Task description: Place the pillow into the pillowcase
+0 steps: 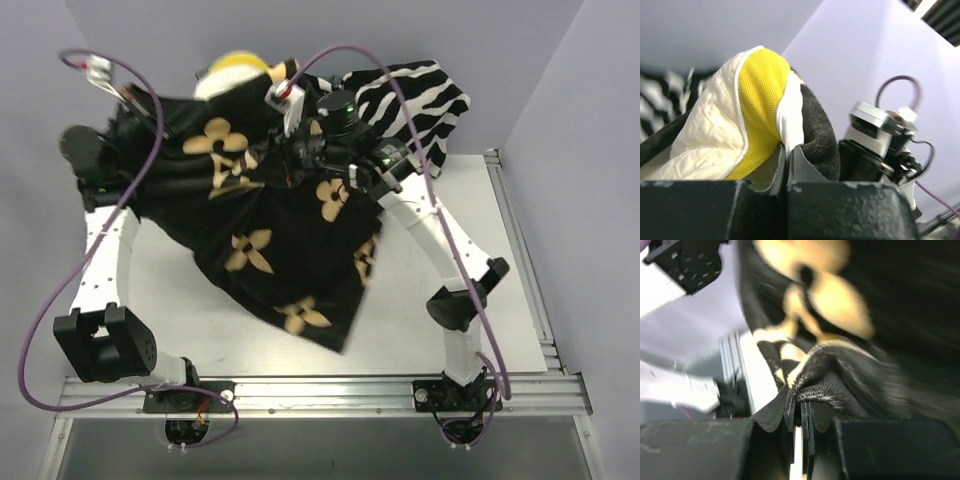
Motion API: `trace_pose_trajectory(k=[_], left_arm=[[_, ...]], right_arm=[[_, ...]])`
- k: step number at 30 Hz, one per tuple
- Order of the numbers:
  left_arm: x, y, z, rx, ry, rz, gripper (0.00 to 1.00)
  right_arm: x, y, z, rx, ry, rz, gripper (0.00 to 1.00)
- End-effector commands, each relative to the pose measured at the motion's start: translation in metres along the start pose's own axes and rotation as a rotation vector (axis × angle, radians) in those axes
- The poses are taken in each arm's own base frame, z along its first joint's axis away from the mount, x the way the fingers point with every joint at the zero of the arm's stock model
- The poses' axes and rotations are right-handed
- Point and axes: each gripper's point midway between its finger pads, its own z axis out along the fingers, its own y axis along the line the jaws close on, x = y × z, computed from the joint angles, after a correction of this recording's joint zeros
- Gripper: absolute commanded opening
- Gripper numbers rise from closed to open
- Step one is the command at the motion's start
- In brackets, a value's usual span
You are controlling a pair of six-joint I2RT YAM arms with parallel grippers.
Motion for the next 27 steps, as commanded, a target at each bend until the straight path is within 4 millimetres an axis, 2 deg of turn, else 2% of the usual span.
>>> trace_pose_trajectory(k=[1, 2, 3, 4, 6, 7, 8, 9, 10, 11, 12, 13, 14, 15, 16, 17, 18, 19, 20, 21, 23, 24, 25, 26, 27], left_arm=[[-0.034, -0.201, -0.023, 0.298, -0.116, 0.484, 0.00], [-0.034, -0.219, -0.025, 0.317, -0.127, 0.526, 0.00], [-0.034, -0.236, -0.026, 0.339, -0.138, 0.579, 0.00], [-0.026, -0.243, -0.023, 0.343, -0.121, 0.545, 0.00], [-0.009, -0.243, -0.012, 0.351, -0.085, 0.551, 0.00], [0.006, -0.222, -0.002, 0.282, -0.040, 0.464, 0.00], [0.038, -0.218, 0.012, 0.295, 0.018, 0.487, 0.00], [0.057, -0.201, 0.020, 0.244, 0.053, 0.464, 0.00], [0.099, -0.156, 0.027, 0.131, 0.163, 0.375, 0.00], [0.133, -0.133, 0.036, 0.061, 0.211, 0.371, 0.00], [0.158, -0.109, 0.038, -0.013, 0.265, 0.334, 0.00], [0.191, -0.074, 0.041, -0.100, 0.357, 0.279, 0.00], [0.239, -0.055, 0.041, -0.139, 0.462, 0.267, 0.00], [0.267, -0.044, 0.041, -0.163, 0.531, 0.272, 0.00], [0.300, -0.023, 0.047, -0.189, 0.606, 0.279, 0.00], [0.325, -0.016, 0.051, -0.183, 0.640, 0.341, 0.00], [0.369, -0.015, 0.056, -0.149, 0.721, 0.340, 0.00], [0.385, -0.016, 0.065, -0.117, 0.735, 0.332, 0.00], [0.396, -0.024, 0.075, -0.077, 0.751, 0.292, 0.00], [0.422, -0.004, 0.082, -0.093, 0.804, 0.251, 0.00], [0.438, -0.002, 0.097, -0.059, 0.824, 0.176, 0.00], [0.452, 0.000, 0.103, -0.009, 0.868, 0.122, 0.00], [0.446, -0.006, 0.117, 0.057, 0.833, 0.110, 0.13], [0.445, -0.012, 0.121, 0.090, 0.830, 0.042, 0.24], [0.436, -0.029, 0.128, 0.203, 0.806, 0.023, 0.40]], right_arm=[[-0.131, 0.062, -0.088, 0.004, -0.464, -0.169, 0.00], [-0.140, 0.064, -0.097, 0.013, -0.499, -0.169, 0.00], [-0.148, 0.058, -0.108, 0.048, -0.532, -0.156, 0.00], [-0.154, 0.060, -0.125, 0.059, -0.562, -0.117, 0.00], [-0.124, 0.030, -0.123, 0.118, -0.476, 0.019, 0.00], [-0.110, 0.010, -0.140, 0.182, -0.453, 0.074, 0.00], [-0.089, -0.006, -0.142, 0.216, -0.406, 0.188, 0.00], [-0.030, -0.042, -0.131, 0.287, -0.262, 0.355, 0.00], [-0.007, -0.059, -0.151, 0.297, -0.226, 0.462, 0.00], [0.021, -0.072, -0.156, 0.310, -0.175, 0.586, 0.00], [0.088, -0.088, -0.151, 0.330, -0.026, 0.754, 0.00], [0.110, -0.095, -0.166, 0.301, 0.008, 0.835, 0.00], [0.138, -0.096, -0.169, 0.271, 0.073, 0.900, 0.00], [0.180, -0.088, -0.180, 0.261, 0.215, 0.913, 0.00], [0.214, -0.096, -0.187, 0.286, 0.306, 0.981, 0.00], [0.231, -0.109, -0.207, 0.322, 0.309, 1.037, 0.00], [0.248, -0.115, -0.224, 0.343, 0.326, 1.084, 0.00], [0.264, -0.123, -0.239, 0.388, 0.338, 1.139, 0.00], [0.270, -0.139, -0.265, 0.441, 0.289, 1.197, 0.00], [0.275, -0.137, -0.278, 0.449, 0.302, 1.240, 0.00], [0.288, -0.146, -0.308, 0.513, 0.293, 1.268, 0.00], [0.296, -0.141, -0.316, 0.516, 0.322, 1.271, 0.00], [0.306, -0.143, -0.324, 0.531, 0.346, 1.267, 0.00], [0.319, -0.143, -0.332, 0.557, 0.379, 1.283, 0.00], [0.336, -0.147, -0.348, 0.627, 0.423, 1.294, 0.00]])
